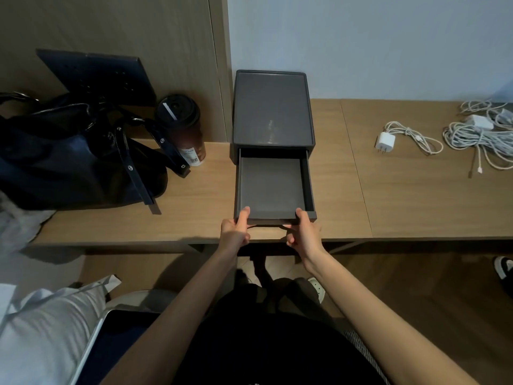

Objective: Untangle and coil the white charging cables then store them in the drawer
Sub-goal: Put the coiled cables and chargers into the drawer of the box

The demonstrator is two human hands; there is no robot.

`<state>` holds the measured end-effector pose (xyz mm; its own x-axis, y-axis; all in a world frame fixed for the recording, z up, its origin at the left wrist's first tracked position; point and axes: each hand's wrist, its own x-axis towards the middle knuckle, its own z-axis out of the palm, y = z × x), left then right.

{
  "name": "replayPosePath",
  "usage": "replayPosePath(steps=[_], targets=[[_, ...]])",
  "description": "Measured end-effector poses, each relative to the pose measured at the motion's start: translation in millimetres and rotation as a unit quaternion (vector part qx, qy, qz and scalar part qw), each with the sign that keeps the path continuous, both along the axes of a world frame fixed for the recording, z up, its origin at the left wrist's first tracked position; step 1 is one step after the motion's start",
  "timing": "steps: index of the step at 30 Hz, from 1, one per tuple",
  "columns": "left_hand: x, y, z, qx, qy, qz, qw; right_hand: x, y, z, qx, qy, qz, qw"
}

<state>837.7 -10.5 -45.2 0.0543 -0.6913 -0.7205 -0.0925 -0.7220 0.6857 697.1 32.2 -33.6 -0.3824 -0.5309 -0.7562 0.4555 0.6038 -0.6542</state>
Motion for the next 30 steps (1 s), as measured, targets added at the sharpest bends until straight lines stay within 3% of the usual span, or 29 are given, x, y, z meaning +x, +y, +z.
replayPosePath(steps=[12,15,20,25,30], targets=[[12,29,8,0.027,0.009,-0.036,0.999,-11,34,6,-0.014,-0.032,0.058,0.998],[21,27,11,-0.01,-0.076,-0.101,0.992,-13,39,8,0.01,0.055,0.065,0.996],[35,10,27,-0.215,-0.214,-0.142,0.942,-26,41,11,-0.018,0.239,0.034,0.97],[3,-19,60,-0.297,-0.164,-0.2,0.919,-48,17,36,-0.1,0.347,0.084,0.929],[-51,-40,79,-0.337,-0.121,-0.277,0.891,-89,-13,51,-0.139,0.352,0.094,0.921]])
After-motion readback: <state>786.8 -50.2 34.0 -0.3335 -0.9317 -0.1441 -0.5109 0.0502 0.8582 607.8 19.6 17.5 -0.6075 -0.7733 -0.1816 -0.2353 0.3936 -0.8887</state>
